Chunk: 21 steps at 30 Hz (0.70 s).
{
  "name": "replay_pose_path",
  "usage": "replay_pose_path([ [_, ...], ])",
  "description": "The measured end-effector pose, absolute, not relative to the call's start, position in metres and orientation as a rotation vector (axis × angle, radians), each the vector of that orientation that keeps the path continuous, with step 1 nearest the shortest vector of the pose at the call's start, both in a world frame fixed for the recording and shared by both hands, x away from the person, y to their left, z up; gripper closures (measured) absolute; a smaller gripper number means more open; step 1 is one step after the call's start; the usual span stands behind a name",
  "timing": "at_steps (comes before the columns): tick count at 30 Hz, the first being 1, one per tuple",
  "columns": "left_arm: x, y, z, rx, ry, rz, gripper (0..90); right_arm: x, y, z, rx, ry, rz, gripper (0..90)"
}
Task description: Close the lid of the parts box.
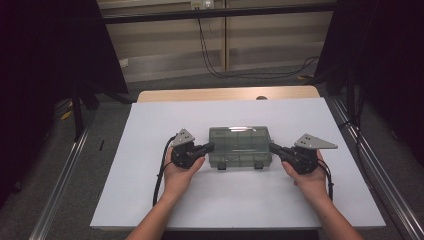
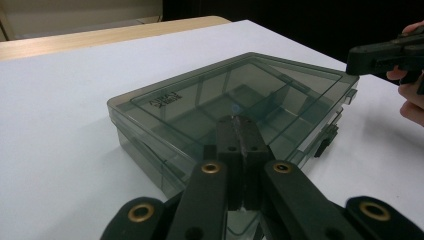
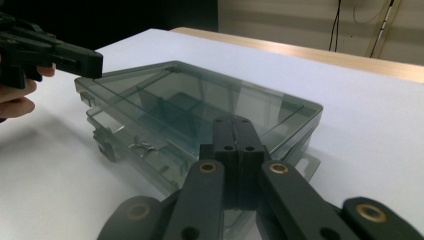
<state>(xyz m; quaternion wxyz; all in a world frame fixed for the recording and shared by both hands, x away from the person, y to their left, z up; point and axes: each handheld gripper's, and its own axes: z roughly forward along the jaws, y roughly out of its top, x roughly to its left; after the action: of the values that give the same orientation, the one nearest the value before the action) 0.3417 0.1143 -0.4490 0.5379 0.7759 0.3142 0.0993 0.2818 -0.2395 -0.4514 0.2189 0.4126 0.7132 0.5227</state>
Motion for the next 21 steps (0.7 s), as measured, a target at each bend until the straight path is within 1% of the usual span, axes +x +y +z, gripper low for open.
replay_pose_path([
  [14, 0.333, 0.115, -0.463, 1.875, 0.756, 0.242, 90.0, 0.278, -0.231, -0.469, 1.149, 2.008, 1.419, 90.0],
  [21, 0.330, 0.117, -0.469, 1.868, 0.787, 0.240, 90.0, 0.277, -0.228, -0.474, 1.140, 2.026, 1.392, 90.0],
])
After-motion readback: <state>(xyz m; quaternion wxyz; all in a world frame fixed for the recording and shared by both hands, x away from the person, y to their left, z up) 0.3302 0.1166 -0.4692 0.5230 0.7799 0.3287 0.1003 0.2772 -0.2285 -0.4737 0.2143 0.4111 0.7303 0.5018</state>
